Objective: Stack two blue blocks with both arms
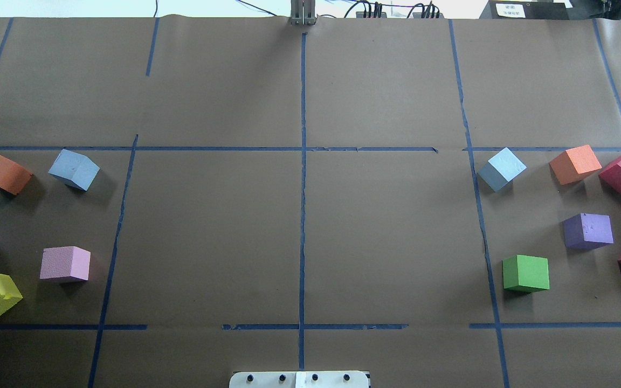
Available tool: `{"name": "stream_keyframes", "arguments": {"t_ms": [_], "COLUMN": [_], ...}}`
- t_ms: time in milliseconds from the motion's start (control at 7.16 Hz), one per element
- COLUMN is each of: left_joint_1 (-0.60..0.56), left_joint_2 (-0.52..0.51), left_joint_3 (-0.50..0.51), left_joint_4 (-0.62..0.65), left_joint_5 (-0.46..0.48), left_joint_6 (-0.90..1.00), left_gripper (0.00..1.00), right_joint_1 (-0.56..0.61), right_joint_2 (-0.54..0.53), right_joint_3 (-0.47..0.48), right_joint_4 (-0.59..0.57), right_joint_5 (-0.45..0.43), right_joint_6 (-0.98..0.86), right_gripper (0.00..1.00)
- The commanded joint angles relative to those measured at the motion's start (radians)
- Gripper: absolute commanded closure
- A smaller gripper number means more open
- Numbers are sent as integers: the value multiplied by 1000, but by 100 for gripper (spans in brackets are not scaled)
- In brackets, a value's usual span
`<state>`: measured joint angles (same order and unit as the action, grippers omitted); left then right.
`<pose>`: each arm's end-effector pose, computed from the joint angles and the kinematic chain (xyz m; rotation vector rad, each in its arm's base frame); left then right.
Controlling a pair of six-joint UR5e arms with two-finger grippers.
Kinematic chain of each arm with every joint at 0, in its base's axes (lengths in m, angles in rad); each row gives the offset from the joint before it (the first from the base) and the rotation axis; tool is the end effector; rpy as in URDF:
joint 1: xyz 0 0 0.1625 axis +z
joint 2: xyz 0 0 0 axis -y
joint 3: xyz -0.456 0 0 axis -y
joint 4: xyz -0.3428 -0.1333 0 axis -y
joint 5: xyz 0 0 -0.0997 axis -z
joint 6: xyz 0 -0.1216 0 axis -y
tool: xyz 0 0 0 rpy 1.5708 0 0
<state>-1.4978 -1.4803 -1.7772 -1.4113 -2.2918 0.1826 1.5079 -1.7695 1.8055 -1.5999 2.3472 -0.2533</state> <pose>-0.0241 -0.3977 0.6726 -0.0021 0.7237 0.2287 0.0258 -0.3552 0.6833 0.0807 -0.7754 -0.3028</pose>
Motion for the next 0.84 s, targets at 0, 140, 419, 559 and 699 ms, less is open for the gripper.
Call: {"name": "stream_keyframes", "arguments": {"t_ms": [0, 140, 419, 559, 699], "left_joint_1": [2, 2, 2, 2, 4], "left_joint_2": [2, 2, 2, 2, 2], "left_joint_3": [1, 1, 1, 1, 1], "left_joint_4": [-2, -2, 0, 0, 0], "left_joint_5": [0, -2, -3, -3, -2], "left_joint_6": [0, 0, 0, 0, 0], "left_gripper": [0, 0, 0, 0, 0], "right_joint_1": [-2, -8, -153, -220, -303], "right_joint_2": [1, 33, 135, 206, 260], "right_joint_3": [0, 8, 9, 12, 6], "right_joint_4": [0, 0, 71, 116, 159], "right_joint_5": [1, 3, 18, 18, 14], "right_joint_6": [0, 2, 53, 163, 266], "right_gripper": [0, 0, 0, 0, 0]}}
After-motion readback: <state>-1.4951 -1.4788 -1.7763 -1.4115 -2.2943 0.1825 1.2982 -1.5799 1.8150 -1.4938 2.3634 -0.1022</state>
